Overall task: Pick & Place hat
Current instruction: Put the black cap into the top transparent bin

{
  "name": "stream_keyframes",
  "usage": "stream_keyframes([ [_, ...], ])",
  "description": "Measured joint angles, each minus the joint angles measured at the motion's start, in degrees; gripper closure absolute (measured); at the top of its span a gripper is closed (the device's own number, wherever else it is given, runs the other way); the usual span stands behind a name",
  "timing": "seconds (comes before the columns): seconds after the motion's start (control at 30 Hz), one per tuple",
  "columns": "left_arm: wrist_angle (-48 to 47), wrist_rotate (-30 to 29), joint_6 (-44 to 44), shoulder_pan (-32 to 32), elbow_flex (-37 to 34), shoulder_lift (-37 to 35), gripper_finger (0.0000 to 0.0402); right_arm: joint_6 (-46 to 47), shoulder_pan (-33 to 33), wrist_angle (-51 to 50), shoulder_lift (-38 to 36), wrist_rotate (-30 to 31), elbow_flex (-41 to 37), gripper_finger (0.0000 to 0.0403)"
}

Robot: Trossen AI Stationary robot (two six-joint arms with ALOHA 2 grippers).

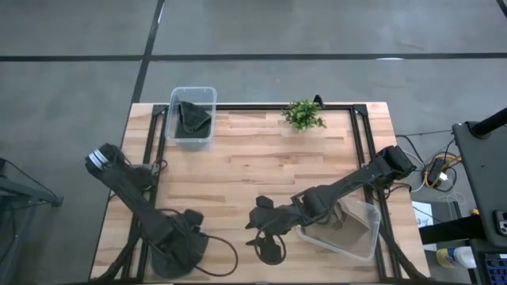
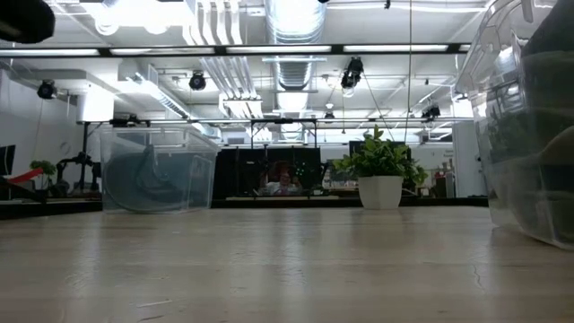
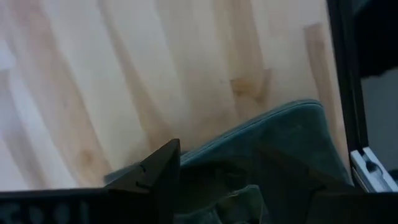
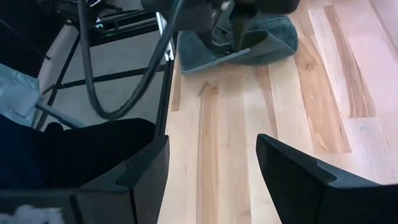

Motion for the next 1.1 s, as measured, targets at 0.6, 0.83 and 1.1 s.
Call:
stream_keyframes([
  [0.6,2.2,1.9,21.9,0.0,0.0,6.4,0.0209,6.8,0.0,2.9,0.0,0.1,-3.0,0.017],
  [0.83,1.8,2.5,25.0,0.1,0.0,9.7,0.0221,7.5,0.5,5.3,0.0,0.1,-3.0,0.017],
  [1.1,-0.6,2.8,26.0,0.5,0.0,10.0,0.0373,7.3,1.0,5.3,0.0,0.1,-3.0,0.017],
])
